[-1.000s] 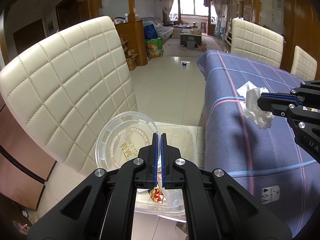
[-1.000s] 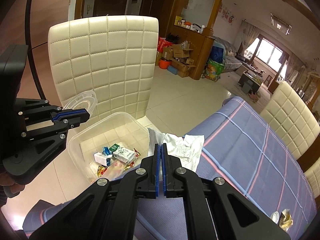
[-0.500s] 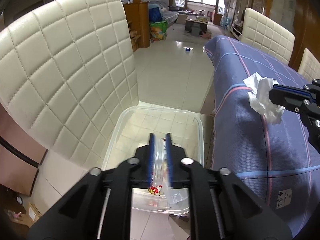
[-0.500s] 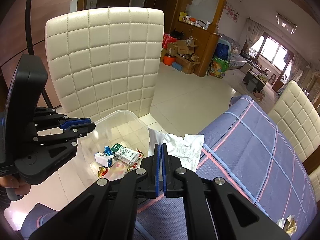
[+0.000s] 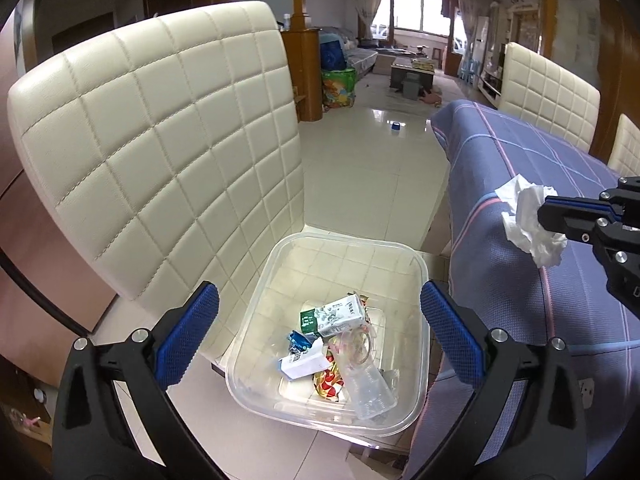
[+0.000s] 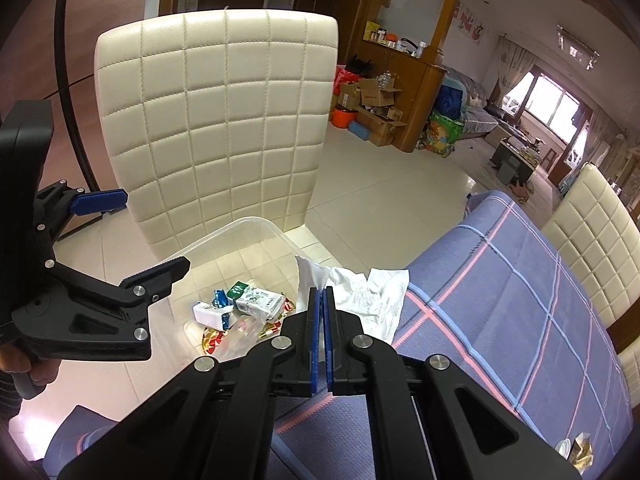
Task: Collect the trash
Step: 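Open the left tool to drop the lid while the right tool drops the tissue, then move both tools back over the table toward the orange peel and gold wrapper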
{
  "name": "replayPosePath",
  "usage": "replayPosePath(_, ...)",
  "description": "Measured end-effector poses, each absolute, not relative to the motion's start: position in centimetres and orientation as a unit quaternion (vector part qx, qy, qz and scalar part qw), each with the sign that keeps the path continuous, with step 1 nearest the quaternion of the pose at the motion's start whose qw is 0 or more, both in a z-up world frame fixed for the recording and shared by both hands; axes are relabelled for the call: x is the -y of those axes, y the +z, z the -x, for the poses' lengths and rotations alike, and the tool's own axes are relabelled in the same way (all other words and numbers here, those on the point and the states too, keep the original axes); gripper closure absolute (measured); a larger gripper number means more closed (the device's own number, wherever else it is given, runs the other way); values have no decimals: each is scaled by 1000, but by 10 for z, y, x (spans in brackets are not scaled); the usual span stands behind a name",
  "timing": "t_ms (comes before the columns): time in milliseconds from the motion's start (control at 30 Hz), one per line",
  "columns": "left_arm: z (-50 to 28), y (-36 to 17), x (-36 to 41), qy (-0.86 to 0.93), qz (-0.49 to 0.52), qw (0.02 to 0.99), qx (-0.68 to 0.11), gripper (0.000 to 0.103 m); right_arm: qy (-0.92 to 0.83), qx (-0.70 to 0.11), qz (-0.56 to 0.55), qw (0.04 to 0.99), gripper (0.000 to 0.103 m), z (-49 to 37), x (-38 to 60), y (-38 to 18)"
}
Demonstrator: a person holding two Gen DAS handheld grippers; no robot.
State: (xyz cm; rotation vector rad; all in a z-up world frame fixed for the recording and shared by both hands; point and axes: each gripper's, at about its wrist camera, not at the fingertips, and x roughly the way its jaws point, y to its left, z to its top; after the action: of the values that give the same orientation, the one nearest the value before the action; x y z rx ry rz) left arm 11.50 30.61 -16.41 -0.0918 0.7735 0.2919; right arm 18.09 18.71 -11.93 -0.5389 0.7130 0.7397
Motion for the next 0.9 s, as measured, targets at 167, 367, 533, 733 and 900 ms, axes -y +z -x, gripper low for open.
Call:
replayPosePath(167, -101, -160, -311, 152, 44, 915, -371, 4, 367, -335, 260, 828, 101, -175, -203, -121)
replayPosePath(367, -85, -158, -321, 162, 51, 914, -368, 4, 378, -332, 268, 822, 101, -173, -222, -125)
replayPosePath(533, -78, -160, -330, 171, 60, 913, -367, 4, 368, -332, 275, 824, 100, -178, -234, -128)
replayPosePath(733, -71, -161, -335, 176, 62, 912, -366, 4, 350, -320, 273, 837, 41, -183, -234, -128)
replayPosePath(900, -70, -161, -334, 175, 63, 911, -367, 4, 340, -320, 275, 841, 41, -183, -229, -126)
